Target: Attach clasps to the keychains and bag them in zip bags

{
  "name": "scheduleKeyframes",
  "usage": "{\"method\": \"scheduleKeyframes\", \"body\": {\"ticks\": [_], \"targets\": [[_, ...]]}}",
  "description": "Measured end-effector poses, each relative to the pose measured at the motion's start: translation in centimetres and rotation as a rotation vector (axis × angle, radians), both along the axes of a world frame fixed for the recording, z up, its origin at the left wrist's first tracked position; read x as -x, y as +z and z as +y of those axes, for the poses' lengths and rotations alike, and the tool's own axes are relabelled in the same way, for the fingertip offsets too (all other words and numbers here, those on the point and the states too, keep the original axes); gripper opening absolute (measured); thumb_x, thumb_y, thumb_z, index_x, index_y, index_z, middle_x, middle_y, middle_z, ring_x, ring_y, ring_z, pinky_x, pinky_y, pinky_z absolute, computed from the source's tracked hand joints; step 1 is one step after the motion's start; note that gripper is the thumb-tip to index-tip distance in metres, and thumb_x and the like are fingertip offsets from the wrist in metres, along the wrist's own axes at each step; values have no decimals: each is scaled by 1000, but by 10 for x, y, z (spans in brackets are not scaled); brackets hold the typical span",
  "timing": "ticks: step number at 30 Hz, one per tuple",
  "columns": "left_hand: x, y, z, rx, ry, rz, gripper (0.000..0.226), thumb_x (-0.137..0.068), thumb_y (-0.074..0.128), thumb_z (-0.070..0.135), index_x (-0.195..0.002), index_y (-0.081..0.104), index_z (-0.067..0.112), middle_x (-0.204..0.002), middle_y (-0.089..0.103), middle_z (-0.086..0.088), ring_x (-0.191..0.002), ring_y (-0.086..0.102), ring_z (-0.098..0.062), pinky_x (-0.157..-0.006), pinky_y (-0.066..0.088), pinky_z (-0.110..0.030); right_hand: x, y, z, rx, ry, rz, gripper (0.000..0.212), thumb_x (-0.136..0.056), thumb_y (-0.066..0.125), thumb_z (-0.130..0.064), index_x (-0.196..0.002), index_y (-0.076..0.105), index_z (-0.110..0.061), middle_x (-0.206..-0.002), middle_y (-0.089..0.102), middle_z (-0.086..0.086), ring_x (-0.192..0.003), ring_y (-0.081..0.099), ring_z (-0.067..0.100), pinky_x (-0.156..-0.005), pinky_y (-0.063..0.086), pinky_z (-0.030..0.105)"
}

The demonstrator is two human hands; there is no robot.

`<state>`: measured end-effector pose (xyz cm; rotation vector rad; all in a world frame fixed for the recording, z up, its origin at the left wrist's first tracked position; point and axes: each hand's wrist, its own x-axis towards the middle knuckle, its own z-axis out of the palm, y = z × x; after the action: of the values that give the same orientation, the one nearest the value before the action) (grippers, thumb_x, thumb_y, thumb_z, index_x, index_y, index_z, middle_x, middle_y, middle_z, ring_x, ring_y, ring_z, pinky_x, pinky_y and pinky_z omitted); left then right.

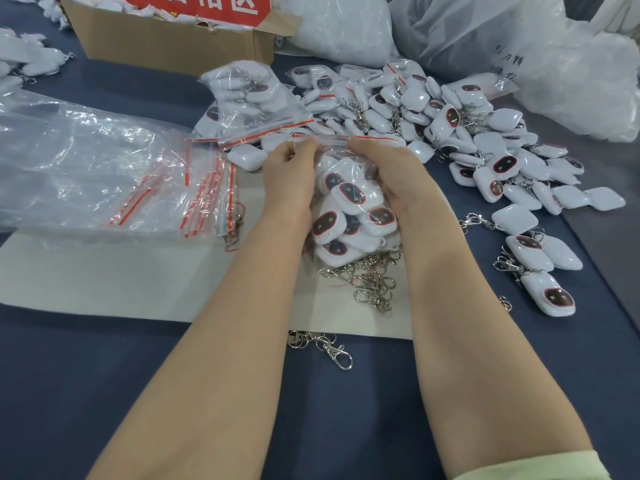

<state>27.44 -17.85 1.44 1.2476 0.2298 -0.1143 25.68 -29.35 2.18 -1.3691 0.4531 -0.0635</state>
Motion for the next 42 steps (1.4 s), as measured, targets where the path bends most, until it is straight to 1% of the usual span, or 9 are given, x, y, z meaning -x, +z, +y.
{"method": "scheduleKeyframes", "body": {"ticks": [4,9,13,22,25,30,36,40,42], "targets": [[0,-1,-1,6,29,16,15,-89,59,15,-73,59,15,-86,63,-10,-81,59,-24,-90,52,-45,-1,0,-1,9,-10,-1,34,-80,75,-15,-107,69,5,-101,70,24,-86,67,36,-91,52,56],[-1,-4,-3,23,95,-27,21,-90,57,12,-70,55,16,-72,65,-1,-77,58,-22,-88,52,-45,-2,-3,0,2,-11,-18,25,-79,75,-17,-96,71,1,-106,69,27,-94,66,41,-93,50,59],[-1,-5,-3,28,97,-60,22,-91,56,11,-70,55,16,-74,66,-1,-80,60,-23,-91,52,-47,-4,-5,0,-36,-4,-25,27,-75,77,-20,-93,72,-1,-110,67,28,-104,63,47,-95,49,60],[1,-1,-1,50,53,-14,12,-86,61,9,-74,61,10,-83,64,-10,-79,59,-23,-85,53,-41,-4,-6,-3,-43,9,-44,13,-79,76,-13,-84,71,-2,-91,72,21,-84,68,35,-90,53,57],[2,0,-1,32,23,-9,8,-83,65,10,-85,59,6,-84,58,-16,-76,55,-24,-77,52,-41,-3,-4,-3,-3,6,-37,20,-79,75,-14,-92,71,1,-96,72,23,-91,69,40,-90,53,57],[3,2,0,11,-9,16,22,-81,70,13,-98,67,-1,-98,70,-23,-81,66,-29,-83,56,-49,-2,-4,-2,57,12,-27,36,-80,74,-17,-106,68,7,-101,71,25,-100,66,44,-92,51,57],[0,-2,0,-2,-34,21,16,-79,73,18,-89,68,7,-93,72,-16,-84,70,-30,-81,57,-47,-1,-3,-2,77,31,-37,32,-82,73,-17,-104,69,4,-99,72,22,-97,68,39,-93,52,53],[-2,-4,-1,5,-24,22,13,-78,74,17,-87,69,10,-90,73,-14,-86,70,-31,-79,58,-47,-1,-4,-1,92,48,-76,21,-83,71,-16,-93,71,2,-86,72,19,-76,69,31,-85,56,46],[-4,-5,-1,9,-25,14,9,-79,73,16,-85,69,12,-88,73,-12,-84,70,-30,-79,58,-46,-1,-5,-1,109,62,-75,23,-82,72,-18,-94,71,3,-85,71,21,-73,67,29,-82,55,47]]}}
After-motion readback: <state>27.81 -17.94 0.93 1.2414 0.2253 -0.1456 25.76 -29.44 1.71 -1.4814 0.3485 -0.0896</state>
